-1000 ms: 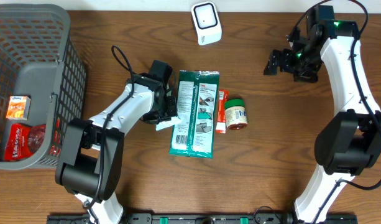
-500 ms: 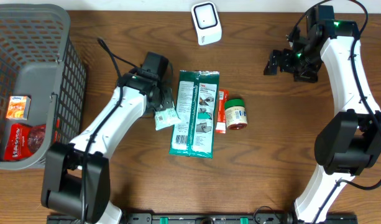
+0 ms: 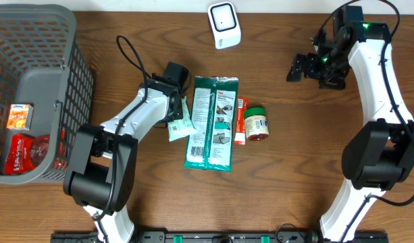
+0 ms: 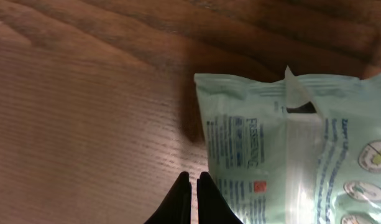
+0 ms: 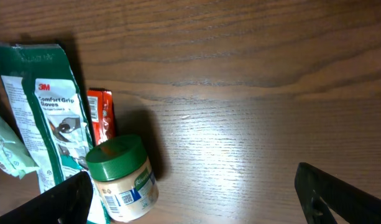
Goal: Scan the item barcode
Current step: 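Lower the pale green pack left of the glove pack and release, then reach the left gripper into the basket and grasp the red sweets bag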
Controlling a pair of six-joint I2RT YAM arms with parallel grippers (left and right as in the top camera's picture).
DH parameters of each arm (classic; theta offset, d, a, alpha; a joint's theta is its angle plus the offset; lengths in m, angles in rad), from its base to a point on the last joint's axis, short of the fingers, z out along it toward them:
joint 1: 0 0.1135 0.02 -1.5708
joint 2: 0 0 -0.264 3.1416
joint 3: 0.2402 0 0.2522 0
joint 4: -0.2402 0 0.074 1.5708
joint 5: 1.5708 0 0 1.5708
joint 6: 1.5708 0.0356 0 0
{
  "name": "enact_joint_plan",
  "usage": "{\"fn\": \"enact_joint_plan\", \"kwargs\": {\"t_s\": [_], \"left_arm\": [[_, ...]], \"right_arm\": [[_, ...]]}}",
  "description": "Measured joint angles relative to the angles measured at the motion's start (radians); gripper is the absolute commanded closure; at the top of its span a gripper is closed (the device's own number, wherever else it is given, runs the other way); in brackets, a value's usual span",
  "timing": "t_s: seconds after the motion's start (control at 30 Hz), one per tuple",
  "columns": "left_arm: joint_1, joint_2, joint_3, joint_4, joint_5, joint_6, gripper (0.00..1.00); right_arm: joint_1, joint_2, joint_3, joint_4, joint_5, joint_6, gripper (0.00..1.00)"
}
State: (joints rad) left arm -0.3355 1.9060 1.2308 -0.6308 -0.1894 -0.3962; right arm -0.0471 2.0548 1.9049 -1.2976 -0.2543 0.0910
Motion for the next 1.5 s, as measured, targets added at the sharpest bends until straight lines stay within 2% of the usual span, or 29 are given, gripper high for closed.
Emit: {"fn": "enact_joint_plan", "kwargs": {"t_s": [0.3,0.67,0.77,0.83,0.9,0.93,1.0,1.13,1.23,1.5], "left_arm": [[0.000,0.002,0.000,0.050,0.078,0.000,0.92],[0.000,-0.005,0.000,0.061,0.097,0.014,0.92],[0.000,-0.037,0.012,0.024,0.102,0.040,0.83],[0.002,-0.078,0.055,-0.032,0.106,0.063,0.73],[0.008,-0.126,0.124,-0.098,0.106,0.084,0.54],[0.014,-0.156,0.174,-0.132,0.104,0.093,0.49],[0.036,-0.215,0.283,-0.201,0.090,0.106,0.46],[0.133,-0.333,0.463,-0.259,0.047,0.113,0.45],[0.246,-0.401,0.525,-0.279,0.023,0.100,0.45],[0.632,-0.406,0.507,-0.372,-0.005,-0.040,0.45]], "right_arm": [[0.000,0.000,0.000,0.000,0.000,0.000,0.01],[0.000,0.000,0.000,0.000,0.000,0.000,0.01],[0.000,0.000,0.000,0.000,0.000,0.000,0.01],[0.000,0.000,0.000,0.000,0.000,0.000,0.01],[0.000,0.000,0.000,0.000,0.000,0.000,0.01],[0.000,0.000,0.000,0.001,0.000,0.000,0.01],[0.000,0.000,0.000,0.000,0.000,0.000,0.01],[0.000,0.000,0.000,0.000,0.000,0.000,0.01],[0.000,0.000,0.000,0.000,0.000,0.000,0.01],[0.000,0.000,0.000,0.000,0.000,0.000,0.01]]}}
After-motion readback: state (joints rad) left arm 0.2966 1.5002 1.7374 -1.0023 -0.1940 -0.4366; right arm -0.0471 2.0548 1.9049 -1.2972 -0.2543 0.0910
